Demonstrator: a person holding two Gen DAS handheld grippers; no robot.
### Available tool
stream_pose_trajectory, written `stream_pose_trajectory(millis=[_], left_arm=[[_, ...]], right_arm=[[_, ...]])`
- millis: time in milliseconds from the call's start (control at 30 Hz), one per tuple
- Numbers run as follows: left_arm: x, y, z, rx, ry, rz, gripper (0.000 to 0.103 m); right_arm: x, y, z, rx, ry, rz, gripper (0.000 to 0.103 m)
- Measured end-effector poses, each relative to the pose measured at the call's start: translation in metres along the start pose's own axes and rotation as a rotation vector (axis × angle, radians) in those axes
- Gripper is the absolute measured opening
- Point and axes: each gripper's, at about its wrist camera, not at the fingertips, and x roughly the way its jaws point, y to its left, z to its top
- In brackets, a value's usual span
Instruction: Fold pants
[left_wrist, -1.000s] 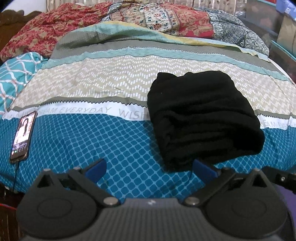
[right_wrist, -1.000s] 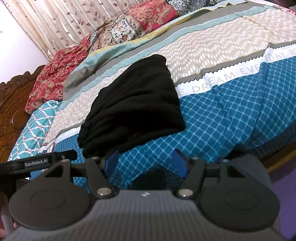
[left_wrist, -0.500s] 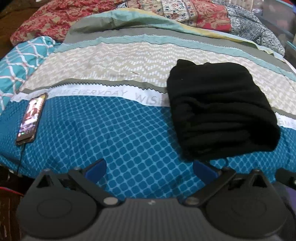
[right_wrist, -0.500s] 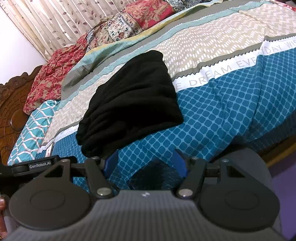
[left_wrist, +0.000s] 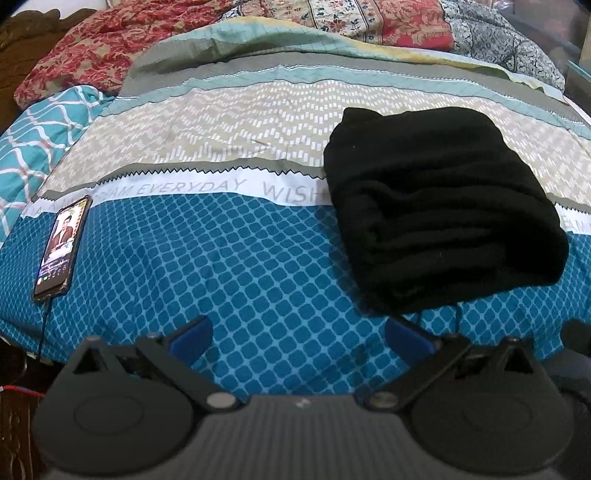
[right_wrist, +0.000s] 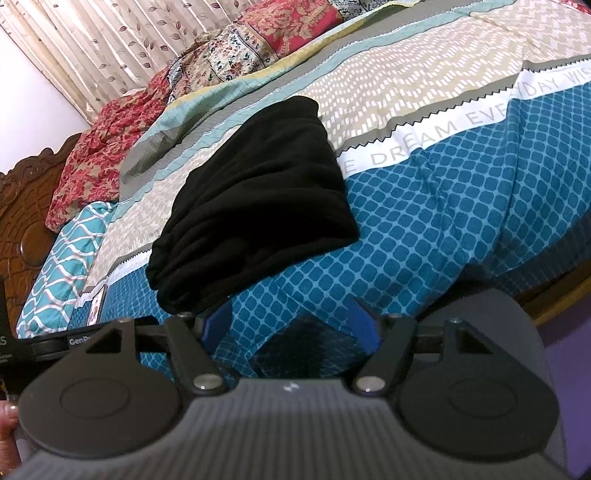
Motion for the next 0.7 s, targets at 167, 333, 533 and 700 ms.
stream_pose_trajectory(millis=[167,333,533,700], left_arm=[[0.004,0.000,-0.002,-0.001,0.018,0.006,0.103],[0.008,-0.001,-0.002,0.001,0.043,0.007,0.103],[0.012,-0.001,-0.002,-0.001,0.068,0.004,0.103],[0.013,-0.002,-0.002,0.002,0.071,0.009,0.103]], right_arm=[[0.001,0.002,0.000,-0.010,-0.002,0.002,0.074],[0.003,0.000,0.000,-0.001,0.004,0.003,0.075],[0.004,-0.002,-0.001,0.017,0.008,0.001,0.075],[0.004,-0.003,-0.002,0.022,0.012,0.001,0.075]])
